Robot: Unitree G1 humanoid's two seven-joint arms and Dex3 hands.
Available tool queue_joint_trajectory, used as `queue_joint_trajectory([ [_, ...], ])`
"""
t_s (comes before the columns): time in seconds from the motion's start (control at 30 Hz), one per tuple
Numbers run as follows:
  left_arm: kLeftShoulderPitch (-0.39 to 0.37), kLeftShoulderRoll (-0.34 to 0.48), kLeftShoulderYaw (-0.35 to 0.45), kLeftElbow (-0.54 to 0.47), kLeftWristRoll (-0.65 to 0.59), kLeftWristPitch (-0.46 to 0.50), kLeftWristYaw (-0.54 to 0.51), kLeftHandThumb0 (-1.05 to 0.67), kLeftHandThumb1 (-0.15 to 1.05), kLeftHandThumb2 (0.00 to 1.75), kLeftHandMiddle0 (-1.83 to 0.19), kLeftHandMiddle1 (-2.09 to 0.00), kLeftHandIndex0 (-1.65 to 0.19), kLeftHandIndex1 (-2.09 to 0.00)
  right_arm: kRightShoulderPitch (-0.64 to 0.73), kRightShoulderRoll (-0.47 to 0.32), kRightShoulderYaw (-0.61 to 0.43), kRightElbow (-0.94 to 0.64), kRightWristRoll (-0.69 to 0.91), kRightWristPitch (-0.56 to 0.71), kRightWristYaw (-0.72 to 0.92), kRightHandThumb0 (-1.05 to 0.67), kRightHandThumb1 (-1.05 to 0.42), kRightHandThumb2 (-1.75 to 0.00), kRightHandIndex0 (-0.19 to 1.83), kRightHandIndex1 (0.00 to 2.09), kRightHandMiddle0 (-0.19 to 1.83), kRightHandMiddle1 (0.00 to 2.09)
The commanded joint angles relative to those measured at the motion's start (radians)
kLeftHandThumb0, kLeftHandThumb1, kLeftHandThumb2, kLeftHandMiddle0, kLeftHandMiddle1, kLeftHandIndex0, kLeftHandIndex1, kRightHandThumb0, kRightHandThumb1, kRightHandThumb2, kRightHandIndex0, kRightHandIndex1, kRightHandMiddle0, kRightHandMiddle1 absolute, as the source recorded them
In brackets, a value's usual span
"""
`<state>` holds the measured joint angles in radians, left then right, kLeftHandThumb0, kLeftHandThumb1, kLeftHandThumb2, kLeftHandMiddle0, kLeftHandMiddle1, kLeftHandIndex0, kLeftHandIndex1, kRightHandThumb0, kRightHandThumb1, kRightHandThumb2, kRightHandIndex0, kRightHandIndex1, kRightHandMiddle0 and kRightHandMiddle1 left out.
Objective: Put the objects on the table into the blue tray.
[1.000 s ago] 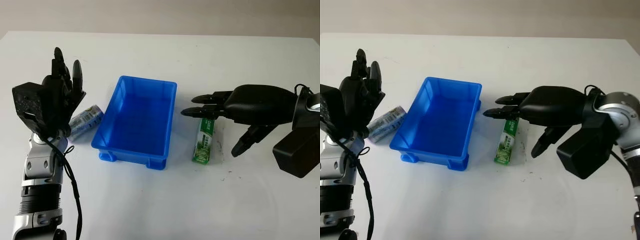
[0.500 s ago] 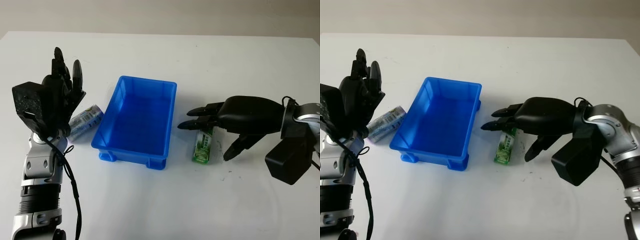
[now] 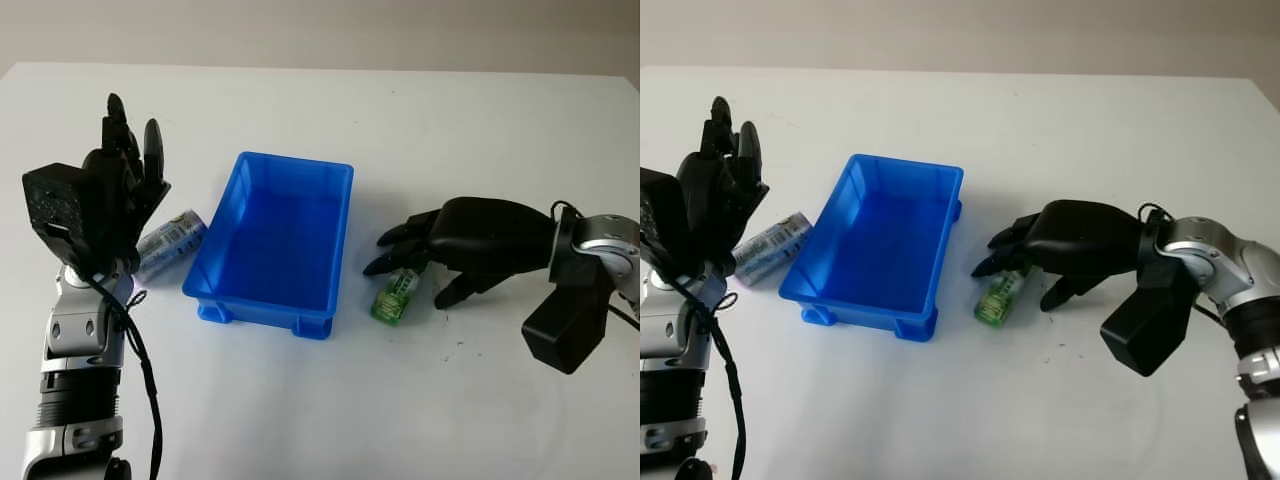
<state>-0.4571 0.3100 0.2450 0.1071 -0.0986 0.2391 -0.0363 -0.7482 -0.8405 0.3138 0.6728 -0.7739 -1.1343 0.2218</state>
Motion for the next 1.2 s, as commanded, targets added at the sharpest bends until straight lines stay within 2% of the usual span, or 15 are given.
queue_joint_trajectory([
  [0.0,0.003,0.009,0.002,-0.019,0.002,-0.001,-0.004,-0.76,1.05,0.66,0.19,0.0,0.19,0.0,0.004,-0.005,0.023,0.011,-0.07,-0.011,-0.077,-0.34,-0.97,-0.06,0.28,1.28,0.28,1.21],
  [0.07,0.004,0.009,0.004,-0.021,0.0,-0.002,-0.005,-0.75,1.05,0.67,0.19,0.0,0.19,0.0,0.001,-0.008,0.036,0.012,-0.141,-0.011,-0.186,-0.34,-1.0,-0.06,0.28,1.43,0.27,1.38],
  [0.2,0.007,0.01,0.007,-0.024,-0.002,0.001,-0.006,-0.75,1.05,0.67,0.19,0.0,0.19,0.0,-0.022,-0.013,0.079,0.035,-0.251,0.008,-0.354,-0.37,-0.99,-0.05,0.32,1.6,0.26,1.56],
  [0.33,0.008,0.009,0.008,-0.026,-0.001,0.001,-0.004,-0.76,1.05,0.67,0.19,0.0,0.19,0.0,-0.043,-0.015,0.114,0.054,-0.277,0.026,-0.397,-0.47,-0.98,-0.05,0.46,1.96,0.32,1.73],
  [0.43,0.006,0.012,0.008,-0.026,0.0,0.006,-0.006,-0.77,1.05,0.66,0.19,0.0,0.19,0.0,-0.045,-0.014,0.127,0.052,-0.278,0.039,-0.415,-0.51,-0.99,-0.06,0.59,2.07,0.42,1.81],
  [0.63,0.002,0.009,0.008,-0.022,0.008,0.008,0.01,-0.76,1.05,0.66,0.19,0.0,0.19,0.0,-0.037,-0.026,0.14,0.007,-0.288,0.087,-0.42,-0.56,-1.05,-0.18,0.89,2.09,0.56,2.04],
  [0.77,0.001,0.013,0.003,-0.021,0.009,0.004,0.001,-0.75,1.05,0.67,0.19,0.0,0.19,0.0,-0.035,-0.028,0.14,-0.01,-0.28,0.119,-0.431,-0.55,-1.05,-0.19,1.14,2.09,0.77,2.09],
  [0.97,-0.002,0.009,0.007,-0.012,0.002,-0.004,-0.005,-0.76,1.05,0.66,0.19,0.0,0.19,0.0,-0.068,-0.015,0.133,0.003,-0.254,0.148,-0.416,-0.53,-1.05,-0.13,1.24,2.09,0.99,2.09],
  [1.17,-0.003,0.016,0.007,-0.009,0.005,-0.003,-0.01,-0.77,1.05,0.67,0.19,0.0,0.19,0.0,-0.148,0.017,0.114,0.068,-0.208,0.19,-0.448,-0.48,-1.05,-0.08,1.17,2.09,1.03,2.09],
])
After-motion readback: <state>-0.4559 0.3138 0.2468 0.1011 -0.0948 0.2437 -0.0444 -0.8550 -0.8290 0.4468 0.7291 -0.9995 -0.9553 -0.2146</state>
